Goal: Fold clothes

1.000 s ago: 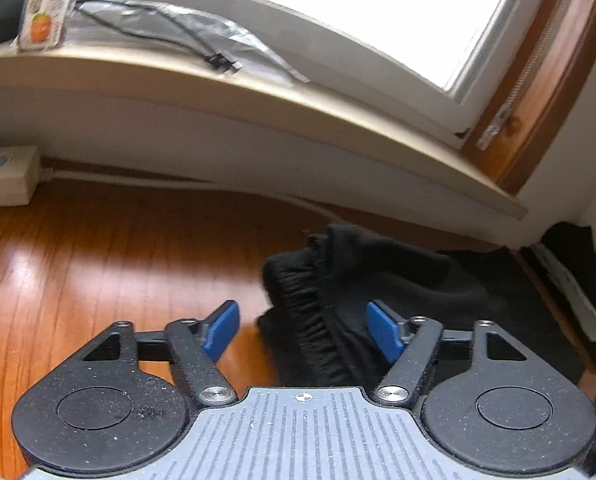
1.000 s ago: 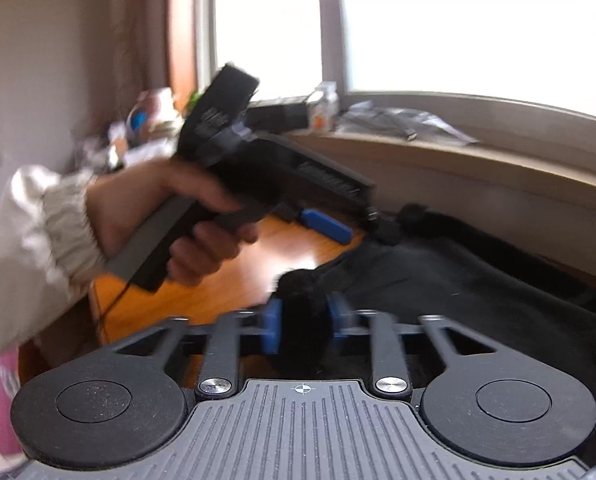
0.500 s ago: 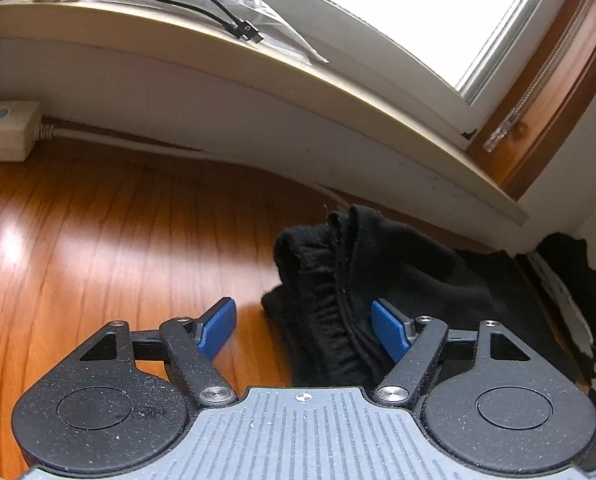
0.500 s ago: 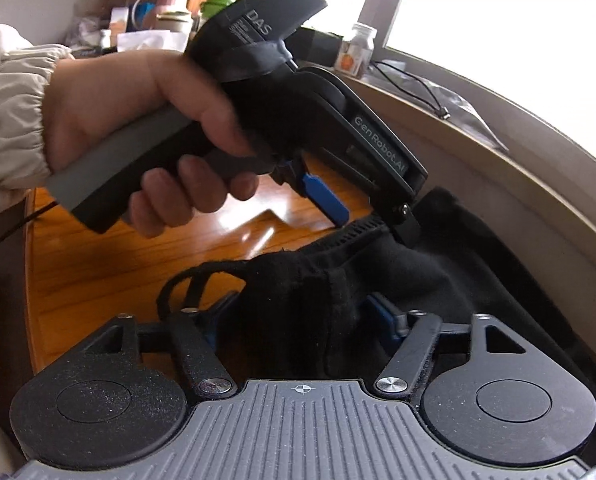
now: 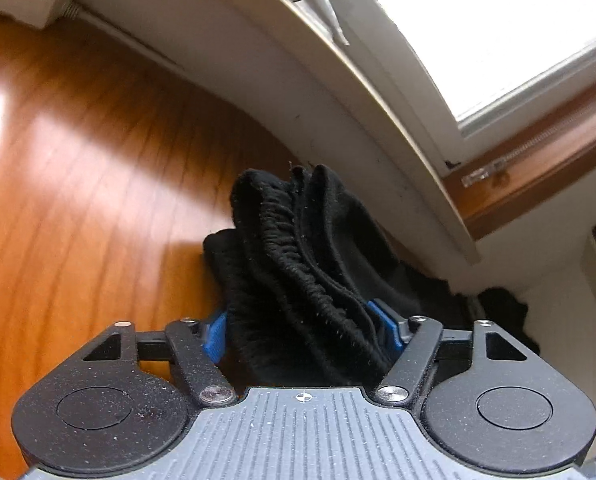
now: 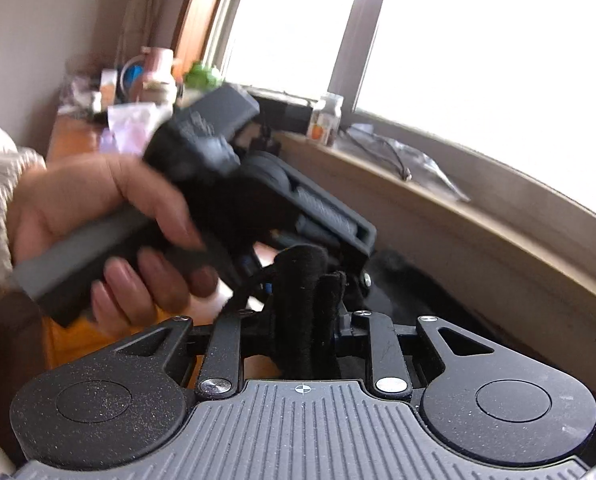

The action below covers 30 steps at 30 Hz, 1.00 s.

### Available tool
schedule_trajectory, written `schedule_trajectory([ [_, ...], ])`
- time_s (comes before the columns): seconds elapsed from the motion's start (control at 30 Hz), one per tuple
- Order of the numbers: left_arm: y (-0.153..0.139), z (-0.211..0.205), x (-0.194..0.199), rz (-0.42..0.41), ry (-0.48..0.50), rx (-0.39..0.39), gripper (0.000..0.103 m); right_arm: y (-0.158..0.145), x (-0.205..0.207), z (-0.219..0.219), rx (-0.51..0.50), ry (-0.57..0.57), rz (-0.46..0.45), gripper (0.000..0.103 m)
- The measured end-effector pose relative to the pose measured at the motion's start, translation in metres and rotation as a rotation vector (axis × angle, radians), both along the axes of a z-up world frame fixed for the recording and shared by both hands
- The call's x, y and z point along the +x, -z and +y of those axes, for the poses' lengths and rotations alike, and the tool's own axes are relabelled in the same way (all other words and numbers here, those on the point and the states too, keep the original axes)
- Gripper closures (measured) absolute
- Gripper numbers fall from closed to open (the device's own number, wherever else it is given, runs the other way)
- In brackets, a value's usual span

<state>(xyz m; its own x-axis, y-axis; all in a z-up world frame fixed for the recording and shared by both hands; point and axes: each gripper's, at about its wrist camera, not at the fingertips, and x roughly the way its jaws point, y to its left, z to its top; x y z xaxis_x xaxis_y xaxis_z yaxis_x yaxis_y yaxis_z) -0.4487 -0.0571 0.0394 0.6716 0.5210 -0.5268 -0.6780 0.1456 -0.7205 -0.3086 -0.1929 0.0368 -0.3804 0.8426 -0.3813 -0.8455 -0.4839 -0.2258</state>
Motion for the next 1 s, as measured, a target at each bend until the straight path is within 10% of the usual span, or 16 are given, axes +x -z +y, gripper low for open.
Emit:
schedule_trajectory([
  [0.03, -0.006, 0.001, 0.003, 0.015, -0.011, 0.021, 0.055, -0.003, 0.002, 0.000, 0.002, -0.010, -0.001, 0.079],
  [0.27, -0.098, 0.012, 0.069, 0.062, 0.063, 0.225, 0.055, -0.062, 0.066, -0.011, 0.105, 0.056, 0.106, 0.079],
  [0.5, -0.173, 0.023, 0.290, 0.174, 0.356, 0.428, 0.045, -0.108, 0.232, -0.065, 0.144, 0.333, 0.212, 0.073],
  [0.6, -0.171, 0.023, 0.375, 0.288, 0.433, 0.493, 0.040, -0.092, 0.333, -0.085, 0.019, 0.513, 0.327, 0.041],
  [0.77, -0.146, 0.035, 0.405, 0.315, 0.454, 0.471, 0.035, -0.049, 0.419, -0.117, -0.078, 0.696, 0.382, 0.040],
  [1.0, -0.110, 0.054, 0.379, 0.376, 0.448, 0.432, 0.032, -0.024, 0.397, -0.092, -0.124, 0.600, 0.354, 0.041],
])
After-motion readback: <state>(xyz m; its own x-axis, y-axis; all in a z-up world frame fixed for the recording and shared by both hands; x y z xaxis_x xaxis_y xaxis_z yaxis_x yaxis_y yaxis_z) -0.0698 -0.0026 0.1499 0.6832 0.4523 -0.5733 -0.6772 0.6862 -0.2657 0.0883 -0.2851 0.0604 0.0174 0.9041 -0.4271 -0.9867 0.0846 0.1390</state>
